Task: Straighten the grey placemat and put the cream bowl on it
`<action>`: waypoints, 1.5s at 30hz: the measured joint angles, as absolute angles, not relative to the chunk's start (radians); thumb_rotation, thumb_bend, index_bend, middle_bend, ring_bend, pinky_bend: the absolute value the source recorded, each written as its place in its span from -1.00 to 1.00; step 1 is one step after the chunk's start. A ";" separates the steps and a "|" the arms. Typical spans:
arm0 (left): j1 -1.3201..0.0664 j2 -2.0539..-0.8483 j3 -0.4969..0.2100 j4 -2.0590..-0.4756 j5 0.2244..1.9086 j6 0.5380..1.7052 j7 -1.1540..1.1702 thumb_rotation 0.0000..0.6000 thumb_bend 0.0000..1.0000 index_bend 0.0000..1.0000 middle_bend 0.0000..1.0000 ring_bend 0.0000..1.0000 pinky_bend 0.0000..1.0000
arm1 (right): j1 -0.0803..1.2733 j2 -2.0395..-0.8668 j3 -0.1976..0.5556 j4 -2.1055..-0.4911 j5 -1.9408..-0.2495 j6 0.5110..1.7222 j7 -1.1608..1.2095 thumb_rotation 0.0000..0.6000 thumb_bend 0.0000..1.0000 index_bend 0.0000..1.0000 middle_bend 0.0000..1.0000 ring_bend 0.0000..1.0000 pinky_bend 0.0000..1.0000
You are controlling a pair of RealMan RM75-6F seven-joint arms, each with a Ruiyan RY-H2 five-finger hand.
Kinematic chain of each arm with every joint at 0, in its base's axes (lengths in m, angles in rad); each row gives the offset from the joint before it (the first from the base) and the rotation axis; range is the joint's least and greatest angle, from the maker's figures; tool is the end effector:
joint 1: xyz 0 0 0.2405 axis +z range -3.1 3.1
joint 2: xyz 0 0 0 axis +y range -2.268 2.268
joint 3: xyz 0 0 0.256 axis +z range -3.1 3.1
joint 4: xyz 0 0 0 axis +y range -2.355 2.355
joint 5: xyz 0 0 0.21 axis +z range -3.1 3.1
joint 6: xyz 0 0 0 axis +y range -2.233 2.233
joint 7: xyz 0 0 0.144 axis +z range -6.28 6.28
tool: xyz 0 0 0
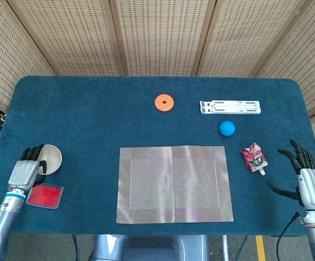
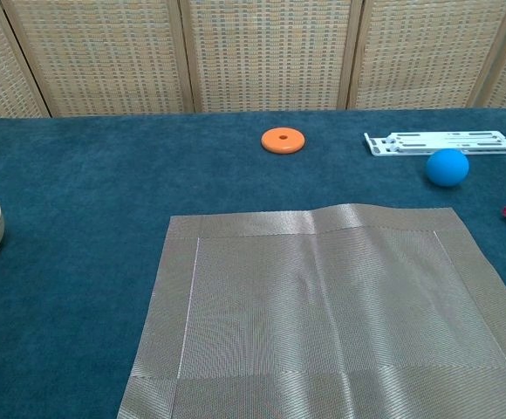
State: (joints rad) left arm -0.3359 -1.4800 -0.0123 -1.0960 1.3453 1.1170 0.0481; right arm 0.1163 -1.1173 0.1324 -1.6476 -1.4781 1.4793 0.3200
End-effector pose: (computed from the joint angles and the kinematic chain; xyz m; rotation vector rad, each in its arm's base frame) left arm -0.3593 0.2620 0.0502 -1.6163 -0.9365 -0.6032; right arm -0.2935 -0.2065 0.1687 1.2168 -1.1017 1.2478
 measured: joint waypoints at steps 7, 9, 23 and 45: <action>-0.333 -1.467 -0.012 -1.138 1.380 1.158 0.054 1.00 -0.04 0.35 -1.00 -1.00 -1.00 | 0.116 -1.116 0.132 -1.648 -1.479 1.480 0.322 1.00 -0.43 -0.54 -1.00 -1.00 -1.00; -0.334 -1.461 -0.012 -1.160 1.393 1.171 0.056 1.00 -0.04 0.35 -1.00 -1.00 -1.00 | 0.116 -1.116 0.132 -1.650 -1.480 1.481 0.322 1.00 -0.43 -0.54 -1.00 -1.00 -1.00; -0.446 -1.452 -0.056 -1.473 1.488 1.172 0.297 1.00 -0.04 0.36 -1.00 -1.00 -1.00 | 0.114 -1.105 0.144 -1.648 -1.461 1.483 0.346 1.00 -0.43 -0.54 -1.00 -1.00 -1.00; -0.782 -1.884 -0.202 -1.556 1.201 0.918 0.842 1.00 -0.07 0.28 -1.00 -1.00 -1.00 | 0.115 -1.068 0.176 -1.629 -1.396 1.446 0.444 1.00 -0.43 -0.54 -1.00 -1.00 -1.00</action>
State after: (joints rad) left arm -0.7819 -1.8842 -0.2023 -1.5564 1.2009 0.9180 0.8420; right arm 0.1145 -1.0678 0.1760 -1.6293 -1.3964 1.4455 0.4439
